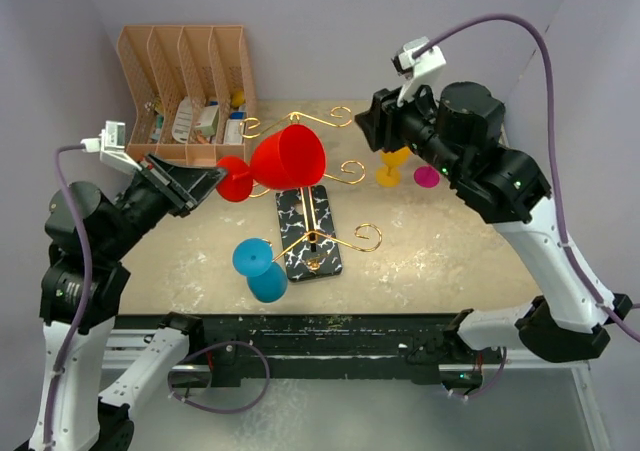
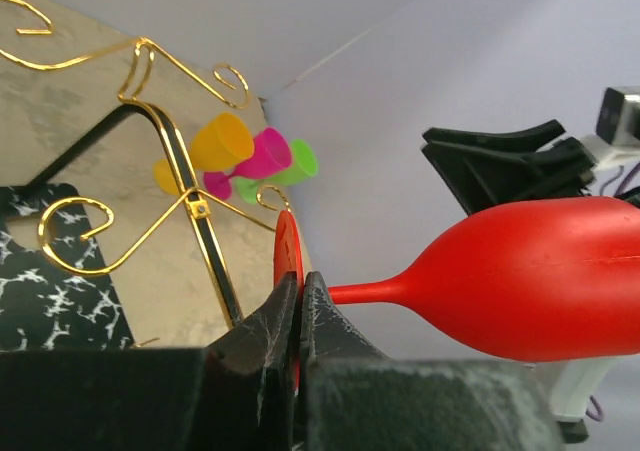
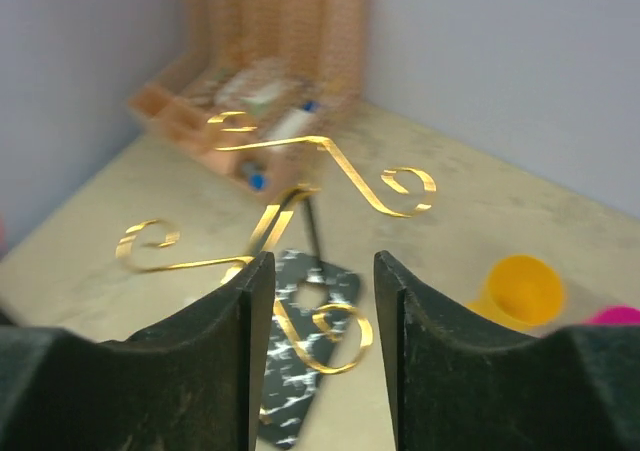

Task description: Take the wine glass off the wine glass rack

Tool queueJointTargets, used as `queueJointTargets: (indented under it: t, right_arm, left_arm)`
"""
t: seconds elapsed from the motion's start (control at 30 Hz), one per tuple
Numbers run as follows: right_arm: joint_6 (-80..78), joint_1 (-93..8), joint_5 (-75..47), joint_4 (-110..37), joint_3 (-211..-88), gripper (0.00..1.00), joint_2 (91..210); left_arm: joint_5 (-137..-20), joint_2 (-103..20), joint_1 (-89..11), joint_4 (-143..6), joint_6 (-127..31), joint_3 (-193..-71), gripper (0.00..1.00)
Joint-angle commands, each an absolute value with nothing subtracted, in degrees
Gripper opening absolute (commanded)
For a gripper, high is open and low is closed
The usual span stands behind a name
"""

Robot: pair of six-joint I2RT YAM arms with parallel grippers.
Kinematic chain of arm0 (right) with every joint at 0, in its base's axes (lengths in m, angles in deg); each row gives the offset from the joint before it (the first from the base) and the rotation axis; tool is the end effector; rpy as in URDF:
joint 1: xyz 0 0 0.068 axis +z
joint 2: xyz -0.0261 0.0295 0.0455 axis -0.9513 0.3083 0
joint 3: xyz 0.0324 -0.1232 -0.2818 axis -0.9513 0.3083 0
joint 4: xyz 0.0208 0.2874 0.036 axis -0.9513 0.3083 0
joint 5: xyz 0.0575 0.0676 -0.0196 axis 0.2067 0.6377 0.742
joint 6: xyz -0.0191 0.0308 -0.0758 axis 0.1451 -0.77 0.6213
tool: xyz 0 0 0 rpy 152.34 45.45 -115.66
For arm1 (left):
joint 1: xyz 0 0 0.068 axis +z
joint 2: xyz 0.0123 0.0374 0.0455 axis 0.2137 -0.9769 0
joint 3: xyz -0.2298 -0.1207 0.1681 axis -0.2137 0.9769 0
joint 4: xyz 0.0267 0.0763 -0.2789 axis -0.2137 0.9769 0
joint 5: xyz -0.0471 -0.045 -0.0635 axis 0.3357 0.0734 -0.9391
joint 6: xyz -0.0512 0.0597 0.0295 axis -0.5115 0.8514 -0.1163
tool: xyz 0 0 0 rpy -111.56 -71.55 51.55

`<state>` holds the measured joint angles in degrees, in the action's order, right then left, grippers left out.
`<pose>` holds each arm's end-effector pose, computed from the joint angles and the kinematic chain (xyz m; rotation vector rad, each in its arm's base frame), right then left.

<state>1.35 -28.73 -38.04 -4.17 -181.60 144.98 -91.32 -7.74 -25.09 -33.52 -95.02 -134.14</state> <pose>0.2277 0.1870 0.5982 -0.3236 1.5762 0.4264 0.1275 -0.0559 0.5135 -0.3708 1.6778 -1.2430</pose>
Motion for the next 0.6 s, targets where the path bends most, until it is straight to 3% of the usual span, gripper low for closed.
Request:
queueJointTargets:
  t: [0.0,0.23,0.57]
  right_arm:
    - [-9.4,-28.6,-13.3,-5.1,-187.1,0.52,140.2]
    - [-14.2,-28.5,5.0,-5.6,-194.1,0.54,143.2]
    - [-15.5,-28.5,10.5,-6.9,-194.1,0.5,148.4]
  left_arm:
    - [-84.9,-7.8,-24.9,-24.8,-83.5,-140.9,0.0]
    - [-85.4,-8.6,-24.9,-23.7,-81.6,-143.5,0.0]
    - [-86.1,-8.8,-24.9,-23.5,-81.3,-145.0,0.0]
